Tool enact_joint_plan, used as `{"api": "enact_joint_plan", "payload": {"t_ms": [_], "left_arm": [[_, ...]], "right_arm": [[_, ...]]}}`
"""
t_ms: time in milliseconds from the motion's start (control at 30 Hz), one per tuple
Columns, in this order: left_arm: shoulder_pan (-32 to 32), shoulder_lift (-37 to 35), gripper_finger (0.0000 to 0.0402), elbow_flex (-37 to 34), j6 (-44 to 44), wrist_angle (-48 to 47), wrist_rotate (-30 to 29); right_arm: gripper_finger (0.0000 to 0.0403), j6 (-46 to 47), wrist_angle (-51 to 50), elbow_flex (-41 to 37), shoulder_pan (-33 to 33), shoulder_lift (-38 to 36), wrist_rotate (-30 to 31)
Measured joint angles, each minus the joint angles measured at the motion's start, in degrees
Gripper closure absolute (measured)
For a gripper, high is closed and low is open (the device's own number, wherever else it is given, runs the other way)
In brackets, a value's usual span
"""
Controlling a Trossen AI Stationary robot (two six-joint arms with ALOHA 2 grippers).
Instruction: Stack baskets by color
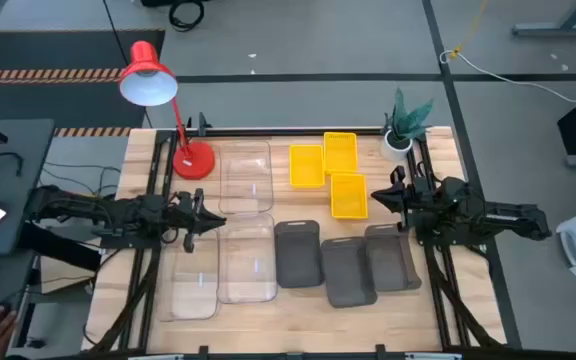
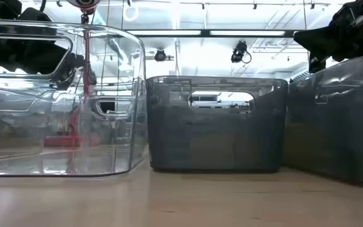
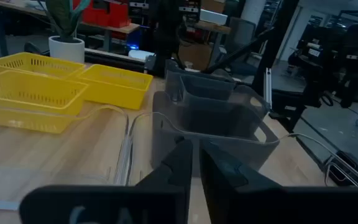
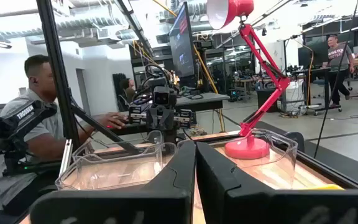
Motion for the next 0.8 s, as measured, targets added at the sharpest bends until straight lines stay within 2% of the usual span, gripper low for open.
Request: {"api": "enact_joint_plan", "payload": {"t_ms": [800], "left_arm": [[0.0, 0.0, 0.0374, 0.0, 0.0, 0.0, 0.0]], "right_arm": [[0.0384, 0.0, 0.0, 0.0, 0.0, 0.0, 0.0]]}}
